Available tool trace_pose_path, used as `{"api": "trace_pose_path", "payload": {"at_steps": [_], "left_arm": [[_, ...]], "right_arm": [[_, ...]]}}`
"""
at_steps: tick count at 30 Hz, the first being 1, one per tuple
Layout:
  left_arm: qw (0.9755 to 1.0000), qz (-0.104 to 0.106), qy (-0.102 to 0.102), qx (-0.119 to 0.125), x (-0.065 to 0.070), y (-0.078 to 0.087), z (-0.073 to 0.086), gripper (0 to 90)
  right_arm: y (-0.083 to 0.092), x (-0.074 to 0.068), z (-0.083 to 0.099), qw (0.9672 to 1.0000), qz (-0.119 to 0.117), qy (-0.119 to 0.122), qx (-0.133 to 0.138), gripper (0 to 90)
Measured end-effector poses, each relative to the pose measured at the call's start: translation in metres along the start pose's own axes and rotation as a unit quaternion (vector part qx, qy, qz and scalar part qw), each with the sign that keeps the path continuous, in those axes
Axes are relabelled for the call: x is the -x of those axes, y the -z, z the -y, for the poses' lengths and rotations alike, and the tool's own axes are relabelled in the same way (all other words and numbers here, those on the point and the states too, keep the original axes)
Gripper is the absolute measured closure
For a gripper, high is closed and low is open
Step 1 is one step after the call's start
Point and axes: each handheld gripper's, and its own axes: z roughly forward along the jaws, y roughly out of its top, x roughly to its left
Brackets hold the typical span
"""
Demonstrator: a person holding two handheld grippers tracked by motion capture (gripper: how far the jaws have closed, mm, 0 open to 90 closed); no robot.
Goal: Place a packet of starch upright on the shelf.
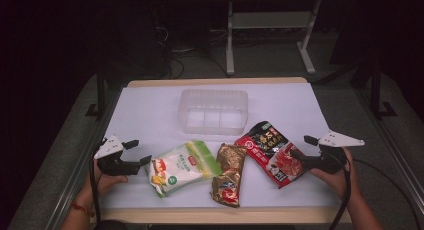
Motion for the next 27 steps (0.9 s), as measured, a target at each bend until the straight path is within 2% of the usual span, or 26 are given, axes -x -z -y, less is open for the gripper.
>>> {"api": "trace_pose_path", "payload": {"at_steps": [2, 7, 9, 11, 14, 15, 17, 19, 21, 22, 23, 24, 25, 27], "left_arm": [[0.9998, 0.020, -0.002, -0.009, -0.001, -0.003, -0.004, 19.1], [0.9980, 0.046, -0.022, -0.036, 0.002, -0.012, -0.020, 17.6], [0.9960, 0.068, -0.026, -0.051, 0.001, -0.024, -0.029, 15.9], [0.9941, 0.078, -0.034, -0.068, 0.002, -0.036, -0.037, 16.0], [0.9868, 0.105, -0.055, -0.110, 0.005, -0.060, -0.046, 16.0], [0.9835, 0.118, -0.055, -0.125, 0.006, -0.068, -0.048, 16.0], [0.9794, 0.132, -0.060, -0.140, 0.007, -0.081, -0.052, 16.0], [0.9749, 0.149, -0.055, -0.156, 0.008, -0.092, -0.055, 15.9], [0.9730, 0.155, -0.048, -0.164, 0.008, -0.100, -0.057, 14.5], [0.9703, 0.161, -0.037, -0.177, 0.007, -0.105, -0.058, 14.3], [0.9657, 0.167, -0.037, -0.196, 0.009, -0.112, -0.061, 14.3], [0.9657, 0.167, -0.037, -0.196, 0.009, -0.112, -0.061, 14.4], [0.9620, 0.167, -0.037, -0.213, 0.010, -0.115, -0.062, 14.3], [0.9566, 0.173, -0.037, -0.232, 0.011, -0.119, -0.065, 15.2]], "right_arm": [[-0.001, 0.000, 0.000, 1.0000, -0.001, -0.001, -0.001, 24.1], [-0.004, -0.003, -0.001, 0.9999, -0.003, 0.003, -0.010, 24.1], [-0.005, -0.003, -0.001, 0.9999, -0.003, 0.001, -0.011, 24.1], [-0.005, -0.003, -0.001, 0.9999, -0.004, 0.000, -0.011, 24.1], [-0.007, -0.004, -0.001, 0.9999, -0.005, 0.000, -0.013, 24.1], [-0.007, -0.004, -0.002, 0.9999, -0.007, 0.000, -0.014, 24.2], [-0.008, -0.004, -0.002, 0.9999, -0.008, 0.001, -0.015, 24.3], [-0.009, -0.005, -0.001, 0.9997, -0.012, 0.001, -0.019, 24.3], [-0.010, -0.004, 0.001, 0.9996, -0.013, 0.002, -0.025, 24.3], [-0.011, -0.004, 0.002, 0.9995, -0.015, -0.002, -0.029, 24.3], [-0.011, -0.004, 0.002, 0.9994, -0.014, -0.003, -0.030, 24.3], [-0.011, -0.004, 0.002, 0.9994, -0.014, -0.003, -0.030, 24.3], [-0.011, -0.004, 0.002, 0.9993, -0.016, 0.000, -0.033, 24.3], [-0.011, -0.004, 0.002, 0.9993, -0.016, 0.001, -0.033, 24.3]]}}
